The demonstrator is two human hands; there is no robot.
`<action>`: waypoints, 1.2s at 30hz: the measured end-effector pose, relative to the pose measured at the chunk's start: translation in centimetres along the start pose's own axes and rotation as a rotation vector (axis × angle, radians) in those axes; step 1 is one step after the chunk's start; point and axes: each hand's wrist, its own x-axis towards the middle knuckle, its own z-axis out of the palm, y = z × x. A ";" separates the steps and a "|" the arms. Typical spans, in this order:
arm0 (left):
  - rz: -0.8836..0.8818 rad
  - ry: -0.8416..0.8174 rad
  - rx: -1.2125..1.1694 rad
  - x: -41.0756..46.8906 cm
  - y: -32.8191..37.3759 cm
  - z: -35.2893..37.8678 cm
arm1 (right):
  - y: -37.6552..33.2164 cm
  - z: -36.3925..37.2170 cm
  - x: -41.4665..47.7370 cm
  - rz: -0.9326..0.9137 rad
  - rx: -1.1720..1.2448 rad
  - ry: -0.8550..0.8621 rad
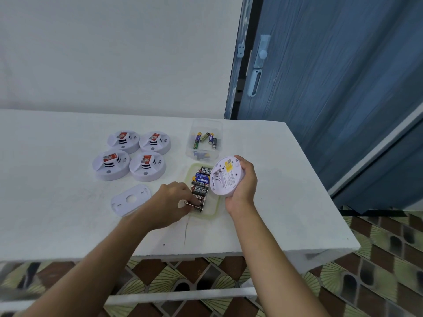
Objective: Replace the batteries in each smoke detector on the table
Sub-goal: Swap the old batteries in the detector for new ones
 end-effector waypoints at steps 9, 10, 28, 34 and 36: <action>0.023 0.029 -0.068 0.3 -0.6 -0.2 | -0.5 0.0 -0.1 0.027 0.030 -0.003; 0.021 0.024 -0.071 0.4 -0.6 -0.3 | -0.6 0.0 -0.1 0.034 0.040 -0.008; -0.085 0.278 -0.029 12.9 0.4 -2.8 | -4.0 1.7 3.6 0.045 0.099 0.004; -0.193 0.193 0.037 19.4 -0.4 -2.0 | -4.7 1.7 6.0 0.086 0.085 0.009; -0.230 0.134 0.053 21.4 -0.7 -1.6 | -4.9 1.4 6.7 0.079 0.083 0.004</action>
